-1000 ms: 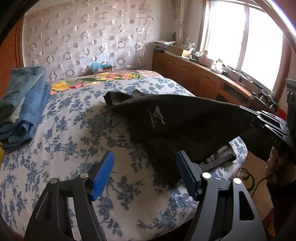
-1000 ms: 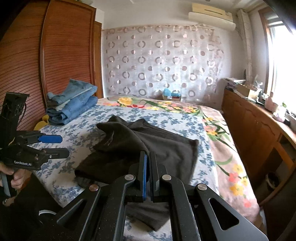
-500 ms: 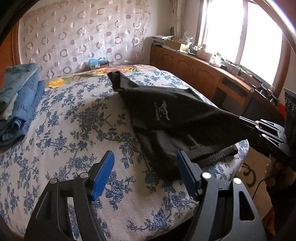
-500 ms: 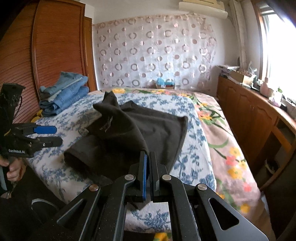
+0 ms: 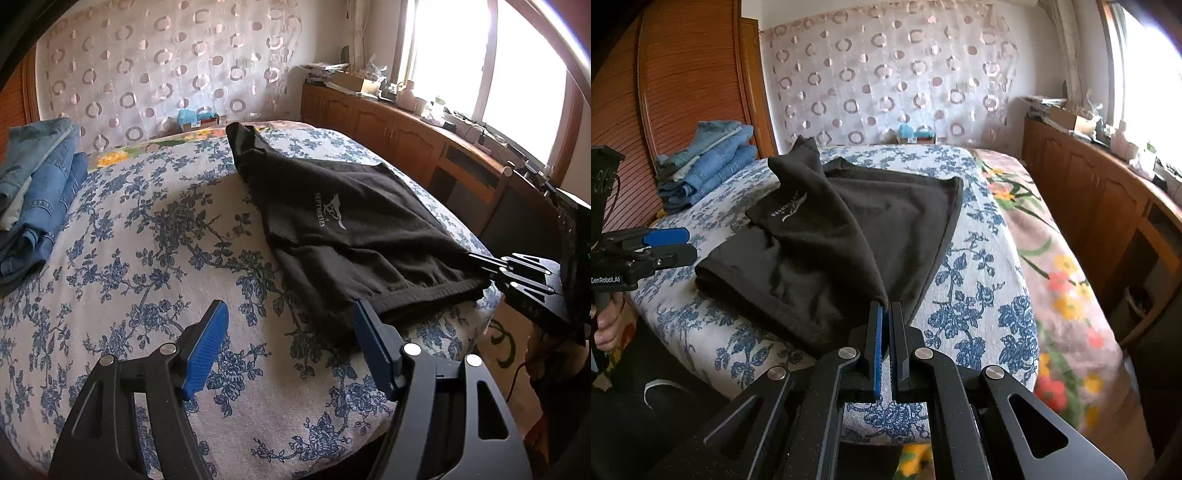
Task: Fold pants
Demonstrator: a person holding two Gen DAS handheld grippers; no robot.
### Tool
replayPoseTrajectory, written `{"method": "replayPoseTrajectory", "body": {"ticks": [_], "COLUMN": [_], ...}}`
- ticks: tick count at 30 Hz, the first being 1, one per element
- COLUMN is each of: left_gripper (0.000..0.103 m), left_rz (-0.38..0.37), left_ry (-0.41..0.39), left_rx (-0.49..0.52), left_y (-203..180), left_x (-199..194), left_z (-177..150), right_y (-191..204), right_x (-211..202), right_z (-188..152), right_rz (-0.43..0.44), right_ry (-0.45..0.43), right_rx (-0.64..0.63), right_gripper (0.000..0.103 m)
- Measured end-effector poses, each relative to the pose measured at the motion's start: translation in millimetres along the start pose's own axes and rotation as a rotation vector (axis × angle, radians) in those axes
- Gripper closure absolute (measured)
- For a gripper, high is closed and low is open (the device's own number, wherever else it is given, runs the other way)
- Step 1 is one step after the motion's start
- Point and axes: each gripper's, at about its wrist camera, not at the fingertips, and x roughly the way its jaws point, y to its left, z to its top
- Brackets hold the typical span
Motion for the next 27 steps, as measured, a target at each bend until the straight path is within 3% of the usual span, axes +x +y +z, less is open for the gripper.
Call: {"method": "replayPoseTrajectory", "body": {"ticks": [4,12,21,27], "left_gripper": [0.032,0.032,0.032,0.032], "left_rz": [0.0,0.011,0.011,0.024], "left_ry": [0.003,0.007,-0.024,-0.063], "left_rx": [-0.005,0.0,0.004,0.015], "left_y": [1,5,20,30], "left_x": [1,4,-1,-7], "left_z": [-1,0,16,27], "right_y": [-1,0,19,34], "right_x": [-1,-15,-6,19], "right_z": [2,8,33,50], "right_rz": [0.002,0.0,0.05,0.102], "right_ry": [0.007,-0.035,-0.072,-0.05], "right_rx": [0.006,0.012,-0.035,-0.066], "right_gripper": [0.101,0.071,0.071,0.071]}}
